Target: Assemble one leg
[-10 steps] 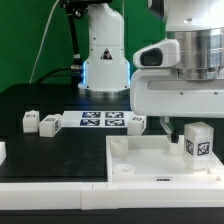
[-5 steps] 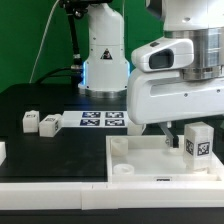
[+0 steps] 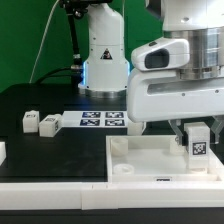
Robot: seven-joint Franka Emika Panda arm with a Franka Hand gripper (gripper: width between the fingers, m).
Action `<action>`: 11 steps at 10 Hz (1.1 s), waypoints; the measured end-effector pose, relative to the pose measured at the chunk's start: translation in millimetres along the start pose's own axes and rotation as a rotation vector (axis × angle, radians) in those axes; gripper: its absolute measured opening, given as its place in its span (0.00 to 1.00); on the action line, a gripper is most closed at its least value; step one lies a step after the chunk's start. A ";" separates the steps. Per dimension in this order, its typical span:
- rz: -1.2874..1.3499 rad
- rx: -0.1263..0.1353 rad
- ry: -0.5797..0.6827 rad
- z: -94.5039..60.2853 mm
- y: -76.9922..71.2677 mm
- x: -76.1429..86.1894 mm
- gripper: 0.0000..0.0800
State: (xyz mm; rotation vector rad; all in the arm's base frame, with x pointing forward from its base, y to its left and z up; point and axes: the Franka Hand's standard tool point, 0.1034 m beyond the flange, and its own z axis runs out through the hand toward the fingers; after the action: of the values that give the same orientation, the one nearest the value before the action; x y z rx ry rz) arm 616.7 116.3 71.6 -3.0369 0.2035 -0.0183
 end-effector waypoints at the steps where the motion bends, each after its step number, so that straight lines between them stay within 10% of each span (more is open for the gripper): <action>1: 0.174 0.001 -0.001 0.2 0.7 0.1 0.36; 8: 1.195 -0.004 -0.003 1.9 1.9 -1.8 0.36; 11: 1.202 0.002 -0.005 1.8 1.6 -1.5 0.43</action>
Offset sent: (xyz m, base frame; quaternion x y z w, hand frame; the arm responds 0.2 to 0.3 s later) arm -0.0133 -0.0138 -0.0050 -0.0561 0.0117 0.4423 0.8950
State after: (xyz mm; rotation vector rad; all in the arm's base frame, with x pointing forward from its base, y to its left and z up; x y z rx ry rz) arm 615.1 115.1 69.6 -2.3960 1.8893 0.0764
